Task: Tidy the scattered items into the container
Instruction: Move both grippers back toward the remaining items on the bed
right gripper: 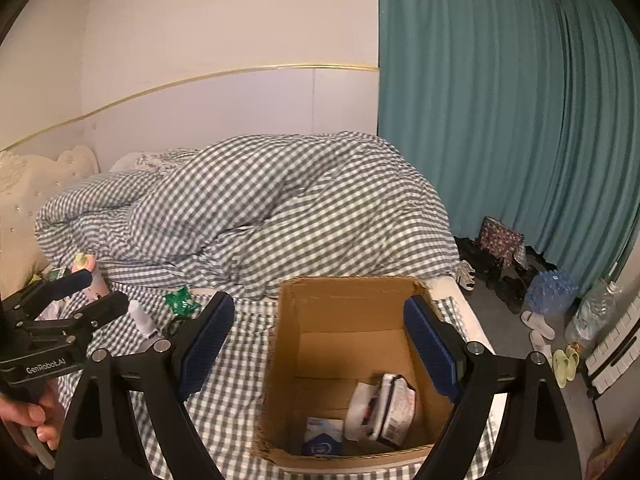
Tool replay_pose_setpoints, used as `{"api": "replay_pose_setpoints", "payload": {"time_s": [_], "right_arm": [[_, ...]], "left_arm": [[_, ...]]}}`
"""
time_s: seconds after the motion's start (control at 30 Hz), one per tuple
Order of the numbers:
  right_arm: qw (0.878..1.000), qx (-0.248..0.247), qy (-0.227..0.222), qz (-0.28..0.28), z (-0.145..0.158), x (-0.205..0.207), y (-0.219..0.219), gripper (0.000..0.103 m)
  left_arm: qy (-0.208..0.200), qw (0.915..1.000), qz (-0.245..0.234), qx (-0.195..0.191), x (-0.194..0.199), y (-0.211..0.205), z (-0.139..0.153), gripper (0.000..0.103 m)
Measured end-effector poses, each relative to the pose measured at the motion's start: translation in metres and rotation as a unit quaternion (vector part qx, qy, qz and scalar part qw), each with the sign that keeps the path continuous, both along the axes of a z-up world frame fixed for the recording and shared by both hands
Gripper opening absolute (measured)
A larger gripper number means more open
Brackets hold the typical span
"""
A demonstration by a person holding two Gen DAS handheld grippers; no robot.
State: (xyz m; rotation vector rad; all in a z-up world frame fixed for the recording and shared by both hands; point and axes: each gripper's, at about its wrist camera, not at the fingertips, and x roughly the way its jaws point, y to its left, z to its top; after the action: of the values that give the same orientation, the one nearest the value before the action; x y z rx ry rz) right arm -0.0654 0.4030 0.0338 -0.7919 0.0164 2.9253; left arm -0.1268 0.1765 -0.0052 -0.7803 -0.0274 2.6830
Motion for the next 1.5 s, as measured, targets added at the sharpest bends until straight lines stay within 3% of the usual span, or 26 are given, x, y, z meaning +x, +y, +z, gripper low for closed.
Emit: {"api": "replay_pose_setpoints", "payload": {"time_s": [0.5, 0.63, 0.87, 1.2, 1.5], "right_arm": [[0.999, -0.006, -0.004, 0.05, -0.005, -0.024, -0.074, 0.087], [0.998, -0.007, -0.005, 0.068, -0.007, -0.032, -0.099, 0.087], [0.995, -0.005, -0.012, 0.095, -0.012, -0.045, -0.139, 0.09], [0.992, -0.007, -0.025, 0.12, -0.025, -0.065, -0.186, 0.1], [0.99, -0.01, -0.047, 0.135, -0.05, -0.08, -0.206, 0.102]], "left_arm": [[0.01, 0.9975, 0.07, -0.003, 0.005, -0.102, 0.001, 0.088], [0.018, 0.995, 0.098, -0.006, 0.009, -0.133, 0.002, 0.095], [0.011, 0.9916, 0.129, 0.006, 0.008, -0.179, -0.003, 0.095], [0.015, 0.9868, 0.161, 0.003, 0.009, -0.222, -0.008, 0.103], [-0.005, 0.9845, 0.175, 0.008, -0.001, -0.238, -0.025, 0.103]]}}
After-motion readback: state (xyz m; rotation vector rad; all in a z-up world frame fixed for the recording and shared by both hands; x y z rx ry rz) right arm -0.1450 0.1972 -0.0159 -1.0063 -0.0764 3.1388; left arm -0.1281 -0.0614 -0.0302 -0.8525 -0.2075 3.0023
